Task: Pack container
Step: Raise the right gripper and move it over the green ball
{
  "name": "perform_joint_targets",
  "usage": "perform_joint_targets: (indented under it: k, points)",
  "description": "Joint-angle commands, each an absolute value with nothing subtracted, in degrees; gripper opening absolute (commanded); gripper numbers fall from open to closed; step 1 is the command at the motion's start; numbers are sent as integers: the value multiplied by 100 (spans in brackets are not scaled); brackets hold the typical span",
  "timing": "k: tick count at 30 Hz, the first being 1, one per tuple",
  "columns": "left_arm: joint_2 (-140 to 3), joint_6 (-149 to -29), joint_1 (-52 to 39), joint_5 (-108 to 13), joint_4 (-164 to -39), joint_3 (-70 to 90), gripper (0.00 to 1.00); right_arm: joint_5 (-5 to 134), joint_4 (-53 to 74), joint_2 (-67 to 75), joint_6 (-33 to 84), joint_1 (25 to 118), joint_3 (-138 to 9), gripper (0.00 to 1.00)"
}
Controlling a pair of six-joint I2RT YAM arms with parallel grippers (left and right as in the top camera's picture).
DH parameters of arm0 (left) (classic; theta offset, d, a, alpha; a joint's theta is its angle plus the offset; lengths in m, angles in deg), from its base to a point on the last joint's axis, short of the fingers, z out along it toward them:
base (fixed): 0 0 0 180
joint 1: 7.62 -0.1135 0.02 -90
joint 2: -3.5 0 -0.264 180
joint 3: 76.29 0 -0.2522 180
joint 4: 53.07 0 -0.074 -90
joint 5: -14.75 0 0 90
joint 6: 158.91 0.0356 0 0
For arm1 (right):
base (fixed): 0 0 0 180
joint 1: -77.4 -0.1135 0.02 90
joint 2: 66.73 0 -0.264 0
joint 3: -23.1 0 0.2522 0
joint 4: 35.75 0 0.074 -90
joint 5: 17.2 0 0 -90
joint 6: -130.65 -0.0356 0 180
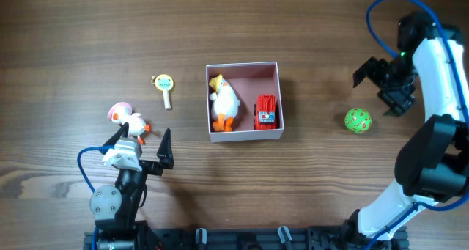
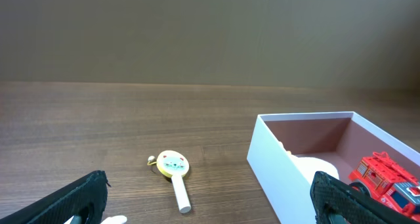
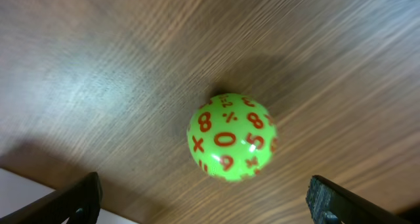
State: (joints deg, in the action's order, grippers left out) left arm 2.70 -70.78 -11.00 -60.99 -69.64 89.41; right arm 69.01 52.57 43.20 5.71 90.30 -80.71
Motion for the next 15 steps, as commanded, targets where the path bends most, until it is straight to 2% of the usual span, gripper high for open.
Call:
perform_joint_targets:
  k: [1, 5, 15]
  points:
    - [311, -7111, -1074, -6114, -6990, 8963, 100, 6389, 5084, 4266, 339, 9011, -7546, 100]
    - [311, -7111, -1074, -6114, -6990, 8963, 100, 6369, 4914, 4266, 14, 9011, -7050, 100]
    - [311, -7111, -1074, -6114, -6990, 8963, 100, 6396, 4247, 4266, 320, 9011, -6648, 99]
